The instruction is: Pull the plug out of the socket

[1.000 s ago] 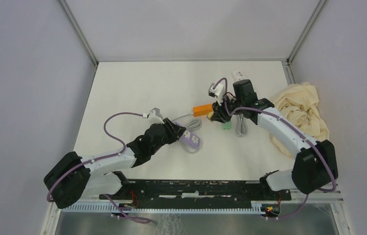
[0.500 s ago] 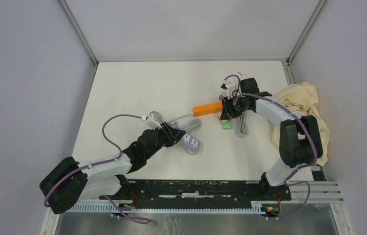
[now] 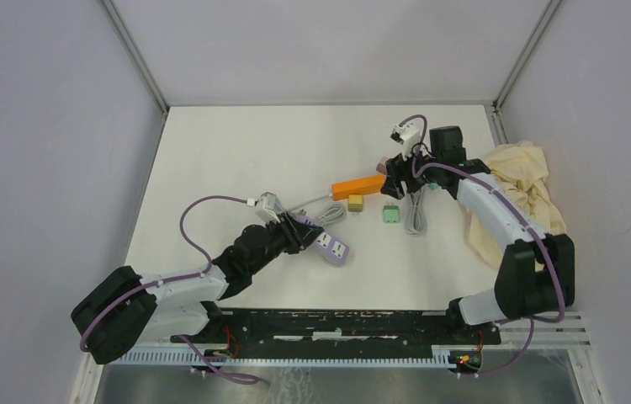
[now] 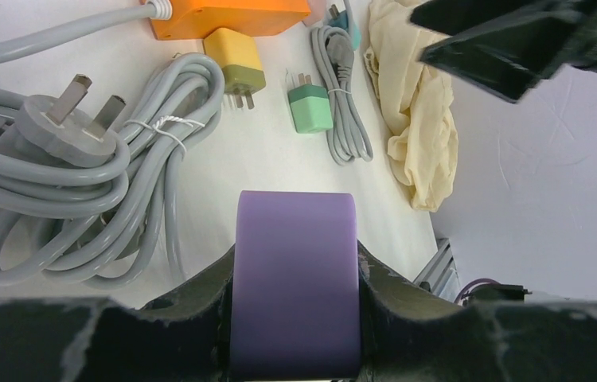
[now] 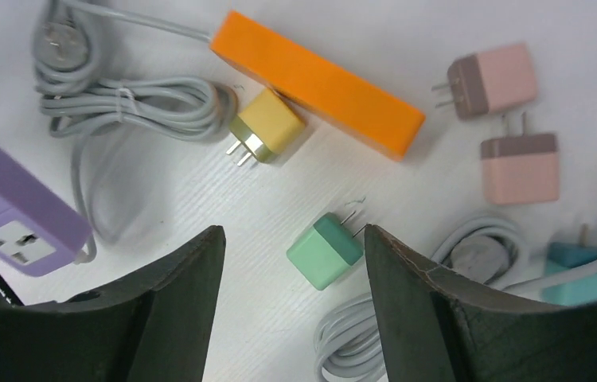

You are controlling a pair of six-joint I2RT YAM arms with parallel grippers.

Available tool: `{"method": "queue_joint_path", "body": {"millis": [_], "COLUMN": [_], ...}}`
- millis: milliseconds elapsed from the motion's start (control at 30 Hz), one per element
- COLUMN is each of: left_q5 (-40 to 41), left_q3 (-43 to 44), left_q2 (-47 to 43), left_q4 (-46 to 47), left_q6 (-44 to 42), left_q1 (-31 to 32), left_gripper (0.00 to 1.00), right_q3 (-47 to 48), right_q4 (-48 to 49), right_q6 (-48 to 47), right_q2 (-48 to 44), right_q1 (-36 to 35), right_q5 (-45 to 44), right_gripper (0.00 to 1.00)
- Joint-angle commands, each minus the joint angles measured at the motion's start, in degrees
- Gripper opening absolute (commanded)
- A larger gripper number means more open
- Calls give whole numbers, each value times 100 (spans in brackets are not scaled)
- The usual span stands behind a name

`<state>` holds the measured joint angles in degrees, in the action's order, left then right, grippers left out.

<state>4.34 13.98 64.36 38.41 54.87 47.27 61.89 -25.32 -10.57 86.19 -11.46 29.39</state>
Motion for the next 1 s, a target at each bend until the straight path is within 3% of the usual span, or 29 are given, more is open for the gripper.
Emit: {"method": "queue_joint_path", "body": {"millis": [0, 100, 300, 533, 867, 967], "left_q5": [-140, -420, -2060, -1992, -2633, -2894], "left_q3": [6, -9, -9, 376, 1147, 1309], "left_q2": [47, 68, 222, 699, 2453, 3232], "left_q4": [580, 603, 843, 43, 1792, 2733], "left_q6": [-103, 55, 595, 39, 777, 1319], "left_q1": [-97, -492, -2373, -3449, -5273, -5660], "left_gripper": [3, 3, 3, 3, 3, 3], "right_q3": [-74, -213, -91, -128, -146, -152], "right_q4": [-11, -17, -256, -273, -272, -272], "right_q6": [-858, -1042, -1156, -1206, -1232, -1254], "right_q2": [-942, -1187, -1185, -1301, -1355, -1384], "right_q1": [135, 182, 194, 190, 191, 189], "right_q5": [1086, 1637, 1871, 1952, 1979, 1969], "right_gripper": [70, 70, 69, 69, 69, 69]}}
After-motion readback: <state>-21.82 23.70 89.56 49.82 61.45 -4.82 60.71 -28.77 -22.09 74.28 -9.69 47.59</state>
